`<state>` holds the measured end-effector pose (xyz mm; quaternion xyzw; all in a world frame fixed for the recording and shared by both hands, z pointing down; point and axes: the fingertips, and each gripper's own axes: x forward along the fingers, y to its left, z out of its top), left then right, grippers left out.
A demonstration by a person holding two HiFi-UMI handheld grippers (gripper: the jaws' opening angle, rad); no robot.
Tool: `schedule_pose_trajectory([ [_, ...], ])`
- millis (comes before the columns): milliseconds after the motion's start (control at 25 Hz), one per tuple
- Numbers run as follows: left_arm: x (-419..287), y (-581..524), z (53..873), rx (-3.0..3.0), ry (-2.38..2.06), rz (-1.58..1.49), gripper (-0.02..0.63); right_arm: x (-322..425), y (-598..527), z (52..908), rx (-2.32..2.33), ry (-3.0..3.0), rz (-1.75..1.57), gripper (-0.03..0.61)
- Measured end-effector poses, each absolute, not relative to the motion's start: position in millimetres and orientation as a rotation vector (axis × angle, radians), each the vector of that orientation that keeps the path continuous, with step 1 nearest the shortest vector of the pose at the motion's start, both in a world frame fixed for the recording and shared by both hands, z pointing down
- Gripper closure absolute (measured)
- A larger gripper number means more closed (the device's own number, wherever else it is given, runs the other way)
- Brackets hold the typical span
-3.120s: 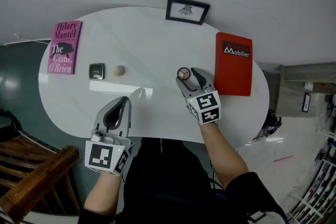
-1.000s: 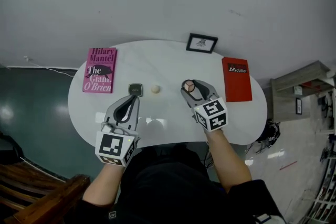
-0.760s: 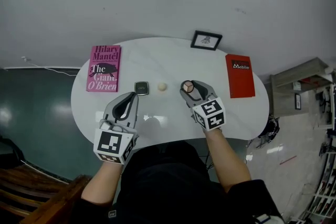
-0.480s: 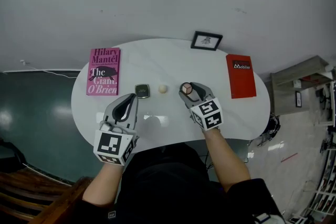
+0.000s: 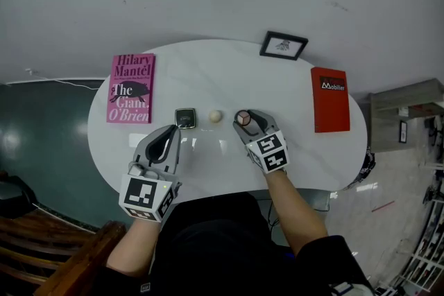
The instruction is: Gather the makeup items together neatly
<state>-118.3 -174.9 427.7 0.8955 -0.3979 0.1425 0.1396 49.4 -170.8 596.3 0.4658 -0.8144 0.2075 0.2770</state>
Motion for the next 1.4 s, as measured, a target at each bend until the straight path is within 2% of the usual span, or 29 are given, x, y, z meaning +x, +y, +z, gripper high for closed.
schedule_pose_trajectory([
  [920,-123.0,-171.1,443.1,2.573,-1.161,0.488,0.595,54.2,-179.0,643.9,1.221,-2.153,0.579,0.353],
  [1400,-140.9,-160.4,392.7,2.651,-1.156,0.317,0.595,75.2,-163.2,558.0,1.405,-2.136,0.496,0.353],
])
